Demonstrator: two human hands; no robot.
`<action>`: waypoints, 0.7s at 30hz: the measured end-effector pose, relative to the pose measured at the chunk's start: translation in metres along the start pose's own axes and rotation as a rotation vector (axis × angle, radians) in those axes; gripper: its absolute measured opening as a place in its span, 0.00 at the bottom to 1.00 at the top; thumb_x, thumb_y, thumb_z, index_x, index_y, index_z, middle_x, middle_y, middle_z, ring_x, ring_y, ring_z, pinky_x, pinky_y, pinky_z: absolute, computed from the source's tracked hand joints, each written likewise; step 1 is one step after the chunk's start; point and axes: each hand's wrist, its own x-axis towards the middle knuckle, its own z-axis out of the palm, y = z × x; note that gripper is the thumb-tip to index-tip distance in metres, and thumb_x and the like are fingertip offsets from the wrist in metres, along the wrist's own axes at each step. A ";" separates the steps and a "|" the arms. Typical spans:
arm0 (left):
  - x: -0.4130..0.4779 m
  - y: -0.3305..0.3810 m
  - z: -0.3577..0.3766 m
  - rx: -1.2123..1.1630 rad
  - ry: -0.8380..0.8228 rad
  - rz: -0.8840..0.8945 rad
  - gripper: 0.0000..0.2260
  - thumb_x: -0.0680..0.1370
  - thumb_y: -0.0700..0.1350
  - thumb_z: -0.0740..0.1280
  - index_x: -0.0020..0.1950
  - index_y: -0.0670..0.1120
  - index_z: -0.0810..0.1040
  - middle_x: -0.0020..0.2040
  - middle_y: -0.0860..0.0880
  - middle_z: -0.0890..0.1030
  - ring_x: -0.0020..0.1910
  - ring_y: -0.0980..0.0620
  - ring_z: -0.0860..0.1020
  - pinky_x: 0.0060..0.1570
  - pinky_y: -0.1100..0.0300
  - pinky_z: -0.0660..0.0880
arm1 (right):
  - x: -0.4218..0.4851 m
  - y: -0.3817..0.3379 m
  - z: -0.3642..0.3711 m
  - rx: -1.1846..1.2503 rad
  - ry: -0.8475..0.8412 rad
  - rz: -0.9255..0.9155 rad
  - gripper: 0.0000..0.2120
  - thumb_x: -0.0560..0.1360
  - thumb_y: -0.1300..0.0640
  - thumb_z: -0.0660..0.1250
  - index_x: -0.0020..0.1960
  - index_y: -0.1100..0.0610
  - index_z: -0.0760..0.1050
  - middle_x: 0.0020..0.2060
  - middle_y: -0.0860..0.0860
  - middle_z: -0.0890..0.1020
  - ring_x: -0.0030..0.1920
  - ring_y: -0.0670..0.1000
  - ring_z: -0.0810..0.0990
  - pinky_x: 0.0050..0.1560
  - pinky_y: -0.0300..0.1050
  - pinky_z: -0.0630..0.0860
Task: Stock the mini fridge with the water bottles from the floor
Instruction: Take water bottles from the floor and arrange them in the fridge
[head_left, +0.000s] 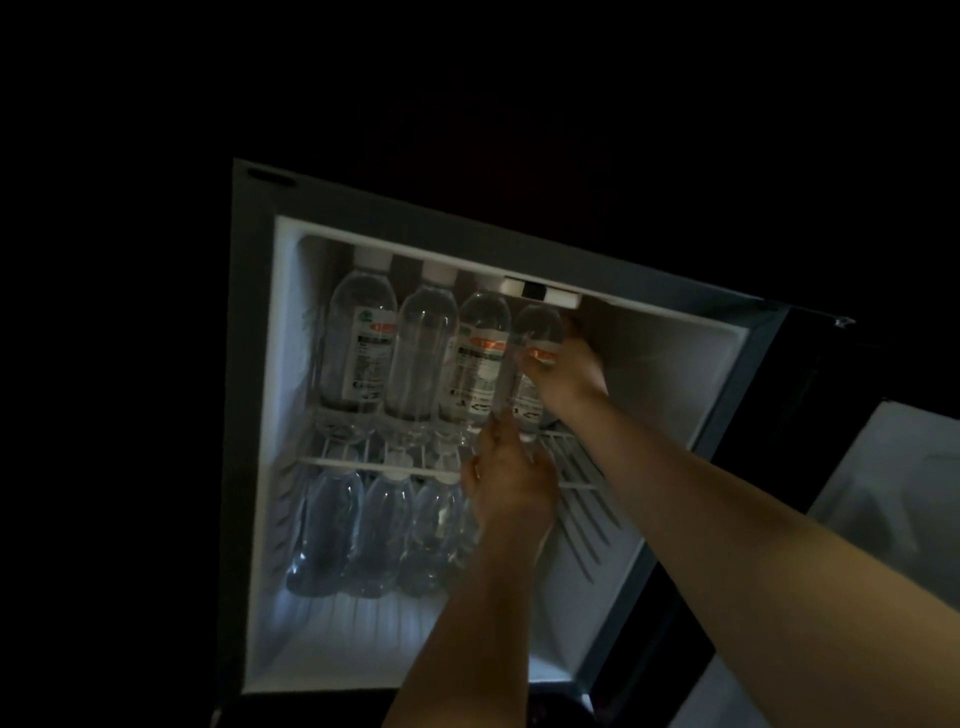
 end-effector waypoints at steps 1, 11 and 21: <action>0.000 0.000 -0.001 0.008 -0.006 -0.002 0.27 0.80 0.47 0.57 0.77 0.51 0.50 0.78 0.50 0.53 0.77 0.52 0.53 0.76 0.54 0.45 | -0.001 -0.001 0.000 -0.018 0.005 -0.012 0.22 0.77 0.53 0.64 0.69 0.55 0.64 0.58 0.56 0.79 0.56 0.56 0.79 0.45 0.41 0.71; -0.014 -0.002 -0.024 0.091 -0.177 0.075 0.23 0.81 0.46 0.55 0.77 0.50 0.55 0.75 0.47 0.63 0.72 0.47 0.65 0.73 0.52 0.59 | -0.022 0.017 -0.011 -0.056 -0.122 0.082 0.17 0.77 0.56 0.63 0.65 0.55 0.68 0.58 0.55 0.79 0.56 0.55 0.79 0.45 0.41 0.71; -0.043 0.017 -0.064 0.175 -0.427 -0.021 0.17 0.81 0.44 0.56 0.65 0.38 0.73 0.64 0.36 0.75 0.64 0.38 0.73 0.61 0.51 0.71 | -0.077 0.023 -0.053 -0.124 -0.313 0.182 0.10 0.76 0.59 0.62 0.50 0.64 0.80 0.44 0.58 0.80 0.46 0.54 0.78 0.39 0.41 0.72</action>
